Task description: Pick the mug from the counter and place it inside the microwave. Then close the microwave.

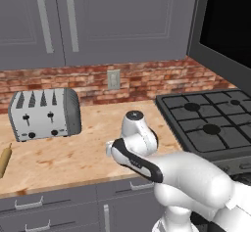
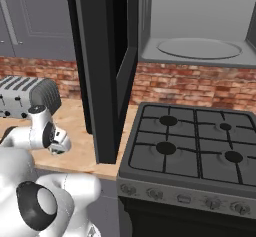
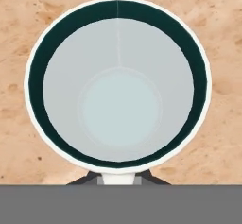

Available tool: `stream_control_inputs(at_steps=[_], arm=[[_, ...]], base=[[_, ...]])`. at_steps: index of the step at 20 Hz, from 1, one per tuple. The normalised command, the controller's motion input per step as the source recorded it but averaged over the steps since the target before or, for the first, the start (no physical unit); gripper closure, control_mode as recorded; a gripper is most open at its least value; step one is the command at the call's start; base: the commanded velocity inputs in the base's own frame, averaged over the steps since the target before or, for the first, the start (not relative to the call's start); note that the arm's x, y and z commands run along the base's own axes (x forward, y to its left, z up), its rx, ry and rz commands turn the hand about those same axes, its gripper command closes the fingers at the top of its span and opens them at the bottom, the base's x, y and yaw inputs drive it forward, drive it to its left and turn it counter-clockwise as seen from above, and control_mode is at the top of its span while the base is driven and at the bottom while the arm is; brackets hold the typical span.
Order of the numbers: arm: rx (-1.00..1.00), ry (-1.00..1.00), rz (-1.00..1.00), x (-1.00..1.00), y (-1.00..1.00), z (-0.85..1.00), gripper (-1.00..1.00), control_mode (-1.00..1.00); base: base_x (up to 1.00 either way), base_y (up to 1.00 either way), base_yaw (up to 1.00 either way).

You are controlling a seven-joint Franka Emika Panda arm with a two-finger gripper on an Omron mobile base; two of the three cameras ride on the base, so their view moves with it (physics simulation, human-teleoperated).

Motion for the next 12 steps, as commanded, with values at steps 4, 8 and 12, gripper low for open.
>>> stream_control_inputs(at_steps=[4,8,12], arm=[[0.0,0.0,0.0,-0.66,-0.3,0.64,1.0,-1.0],[0.01,0.0,0.0,-0.55,-0.42,0.81,1.0,-1.0],[0.03,0.0,0.0,-0.39,-0.62,0.66,1.0,-1.0]], base=[[0.0,0.0,0.0],[0.0,0.0,0.0],[0.0,0.0,0.0]])
